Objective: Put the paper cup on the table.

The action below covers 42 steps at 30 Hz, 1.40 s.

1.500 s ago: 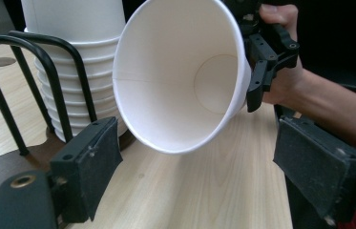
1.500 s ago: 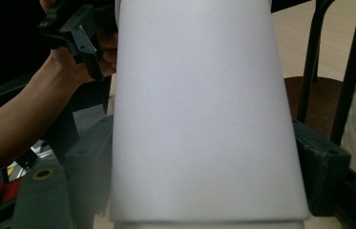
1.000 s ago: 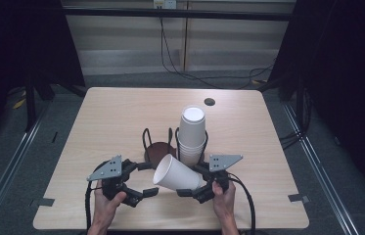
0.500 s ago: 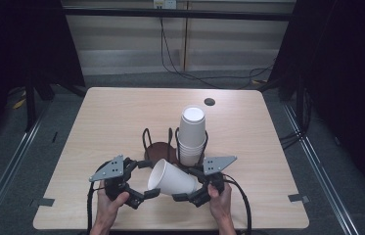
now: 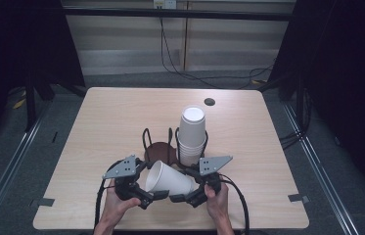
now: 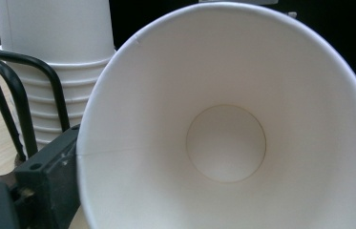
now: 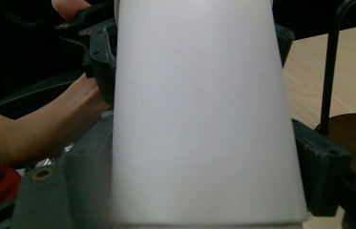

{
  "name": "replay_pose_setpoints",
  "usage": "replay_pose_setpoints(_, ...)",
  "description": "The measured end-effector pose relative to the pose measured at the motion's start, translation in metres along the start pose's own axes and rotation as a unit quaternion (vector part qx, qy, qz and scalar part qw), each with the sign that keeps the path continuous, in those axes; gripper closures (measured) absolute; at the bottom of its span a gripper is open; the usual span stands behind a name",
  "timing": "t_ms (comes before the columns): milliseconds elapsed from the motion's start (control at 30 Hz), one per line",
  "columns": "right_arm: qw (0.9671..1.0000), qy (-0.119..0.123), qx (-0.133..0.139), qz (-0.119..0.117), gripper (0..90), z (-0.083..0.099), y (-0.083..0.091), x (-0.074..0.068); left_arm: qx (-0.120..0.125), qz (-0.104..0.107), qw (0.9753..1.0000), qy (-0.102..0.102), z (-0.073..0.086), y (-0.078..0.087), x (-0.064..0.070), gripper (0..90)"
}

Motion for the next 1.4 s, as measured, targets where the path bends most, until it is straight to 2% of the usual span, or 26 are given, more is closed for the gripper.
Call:
replay_pose_setpoints(267,0.9999,0.005,-0.012,0.005,22.2,0.003,0.0,0.0,-0.009,0.013,0.9998,0.014,0.004,0.0,-0.002,4.6)
replay_pose_setpoints(367,0.9998,0.008,-0.014,0.011,20.4,0.004,0.0,0.001,-0.01,0.023,0.9995,0.019,0.003,0.002,-0.002,9.3)
replay_pose_setpoints(533,0.9996,0.012,-0.01,0.025,18.5,0.003,0.0,0.003,-0.016,0.016,0.9995,0.023,0.004,0.002,-0.004,11.6)
replay_pose_setpoints(633,0.9994,0.013,-0.011,0.032,15.2,0.003,0.001,0.003,-0.025,0.017,0.9989,0.037,0.005,0.003,-0.004,11.7)
replay_pose_setpoints(733,0.9989,0.014,-0.005,0.044,14.0,0.003,0.004,0.004,-0.037,0.003,0.999,0.027,0.006,0.003,-0.006,11.7)
replay_pose_setpoints(833,0.9985,0.017,0.003,0.052,14.0,0.002,0.008,0.004,-0.03,0.003,0.9991,0.031,0.005,0.005,-0.007,11.7)
replay_pose_setpoints(867,0.998,0.018,0.013,0.058,13.9,0.001,0.009,0.004,-0.022,0.003,0.9992,0.032,0.003,0.005,-0.008,11.7)
replay_pose_setpoints(967,0.9961,0.021,0.03,0.08,13.7,0.0,0.014,0.006,-0.024,-0.016,0.999,0.033,0.002,0.008,-0.012,11.7)
replay_pose_setpoints(1200,0.992,0.019,0.042,0.117,13.7,0.004,0.023,0.01,-0.037,-0.025,0.9985,0.032,-0.001,0.015,-0.017,11.7)
replay_pose_setpoints(1233,0.9905,0.022,0.045,0.128,13.6,0.004,0.025,0.011,-0.041,-0.028,0.9983,0.032,-0.002,0.016,-0.018,11.7)
replay_pose_setpoints(1300,0.9854,0.041,0.048,0.158,13.6,0.004,0.03,0.013,-0.039,-0.046,0.9976,0.035,-0.006,0.02,-0.019,11.7)
replay_pose_setpoints(1333,0.985,0.043,0.05,0.16,13.6,0.004,0.031,0.014,-0.035,-0.045,0.9977,0.037,-0.008,0.022,-0.019,11.7)
replay_pose_setpoints(1400,0.9808,0.043,0.059,0.181,11.7,0.003,0.035,0.017,-0.033,-0.048,0.9975,0.039,-0.011,0.026,-0.019,11.8)
Point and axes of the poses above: each handheld gripper's, and its own axes: y roughly backward along the jaws, z roughly out of its underside, x roughly to its right, the point moved 7 cm from there along -y, roughly forward along the jaws, and after that the axes turned 14 degrees about x, right-handed, at the moved point
